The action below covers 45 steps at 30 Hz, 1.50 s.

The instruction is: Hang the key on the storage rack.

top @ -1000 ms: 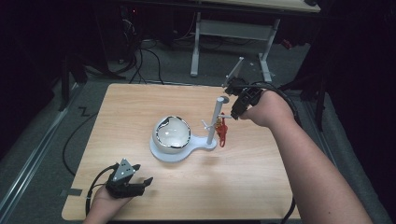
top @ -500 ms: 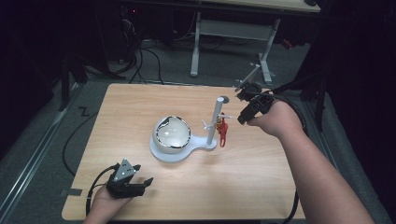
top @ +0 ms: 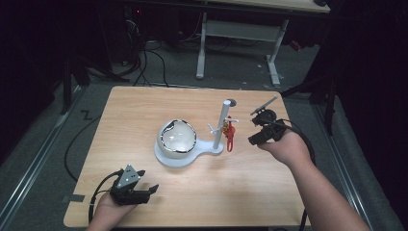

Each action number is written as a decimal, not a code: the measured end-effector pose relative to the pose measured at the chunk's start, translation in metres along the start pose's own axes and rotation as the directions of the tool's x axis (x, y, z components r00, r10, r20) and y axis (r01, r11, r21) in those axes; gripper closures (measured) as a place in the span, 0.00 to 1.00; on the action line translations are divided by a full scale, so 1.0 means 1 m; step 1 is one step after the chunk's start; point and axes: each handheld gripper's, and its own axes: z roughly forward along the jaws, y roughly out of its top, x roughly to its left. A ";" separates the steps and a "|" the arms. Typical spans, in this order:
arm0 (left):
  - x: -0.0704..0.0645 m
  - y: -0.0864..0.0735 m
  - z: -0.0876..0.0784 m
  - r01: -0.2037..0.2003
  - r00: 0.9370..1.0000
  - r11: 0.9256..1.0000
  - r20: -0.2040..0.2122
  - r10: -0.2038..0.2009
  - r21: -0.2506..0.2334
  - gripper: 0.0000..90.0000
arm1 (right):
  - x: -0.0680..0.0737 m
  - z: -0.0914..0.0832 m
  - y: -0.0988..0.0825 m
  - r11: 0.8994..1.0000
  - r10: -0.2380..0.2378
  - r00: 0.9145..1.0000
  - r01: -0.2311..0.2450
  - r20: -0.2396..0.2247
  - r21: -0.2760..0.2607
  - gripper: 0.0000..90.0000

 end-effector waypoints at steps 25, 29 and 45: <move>-0.002 0.000 0.002 -0.001 1.000 1.000 0.011 0.001 -0.002 0.28 | 0.044 0.094 -0.146 0.935 0.164 0.986 -0.146 0.029 -0.322 0.42; -0.002 0.001 0.003 0.029 0.999 0.999 0.025 -0.028 -0.017 0.28 | 0.050 0.097 -0.153 0.925 0.125 0.992 -0.126 -0.025 -0.358 0.31; -0.007 0.001 0.007 0.005 1.000 1.000 0.006 -0.004 -0.008 0.27 | 0.042 0.098 -0.154 0.896 0.132 0.991 -0.132 -0.031 -0.424 0.29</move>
